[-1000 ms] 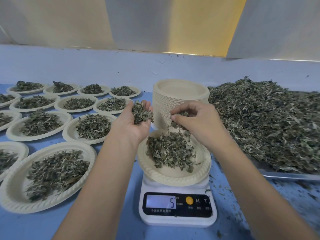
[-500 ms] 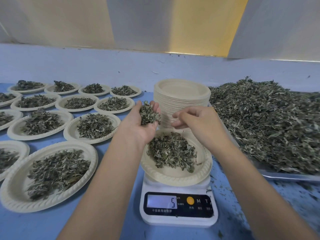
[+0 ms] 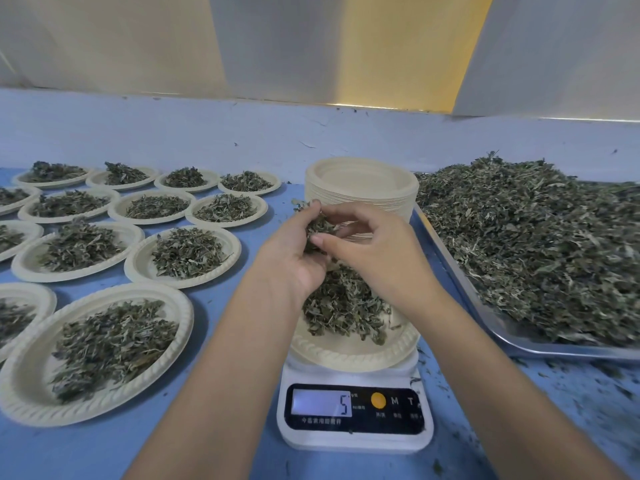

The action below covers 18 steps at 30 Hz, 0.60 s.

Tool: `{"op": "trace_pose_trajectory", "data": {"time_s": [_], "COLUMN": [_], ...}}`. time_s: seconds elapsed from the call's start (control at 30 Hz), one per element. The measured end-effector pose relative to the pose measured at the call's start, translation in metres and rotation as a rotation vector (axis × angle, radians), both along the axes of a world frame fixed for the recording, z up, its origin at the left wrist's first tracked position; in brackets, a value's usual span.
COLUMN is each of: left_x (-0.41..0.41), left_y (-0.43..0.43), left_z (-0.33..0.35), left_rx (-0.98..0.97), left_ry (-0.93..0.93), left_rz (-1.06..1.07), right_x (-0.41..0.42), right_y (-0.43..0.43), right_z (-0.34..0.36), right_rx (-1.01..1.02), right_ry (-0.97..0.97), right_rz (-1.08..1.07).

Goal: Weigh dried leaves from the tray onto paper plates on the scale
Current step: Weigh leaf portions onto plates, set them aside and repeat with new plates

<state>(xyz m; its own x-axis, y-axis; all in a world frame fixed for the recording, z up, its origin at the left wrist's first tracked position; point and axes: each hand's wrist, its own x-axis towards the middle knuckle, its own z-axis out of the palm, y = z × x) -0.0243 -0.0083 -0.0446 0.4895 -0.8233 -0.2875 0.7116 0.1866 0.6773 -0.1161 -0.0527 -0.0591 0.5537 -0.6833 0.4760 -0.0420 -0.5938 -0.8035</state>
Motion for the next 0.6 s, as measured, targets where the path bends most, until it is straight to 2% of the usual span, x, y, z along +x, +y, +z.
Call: {"op": "trace_pose_trajectory", "data": {"time_s": [0.13,0.37,0.6], "left_x": [-0.0003,0.0006,0.0012], "left_y": [-0.0032,-0.0032,-0.0018], "left_z": [-0.0012,-0.0033,-0.005], "left_rx": [-0.025,-0.041,-0.06], "left_ry": [0.014,0.005,0.044], "left_rz": [0.005,-0.005,-0.024], "right_x": [0.0017,0.0006,0.0022], "right_y": [0.0013,0.003,0.0054], "right_z": [0.0,-0.0016,-0.0016], "right_rx": [0.028,-0.072,-0.014], "right_ry": [-0.022,0.037,0.029], "right_rz": [0.008,-0.045,-0.051]}}
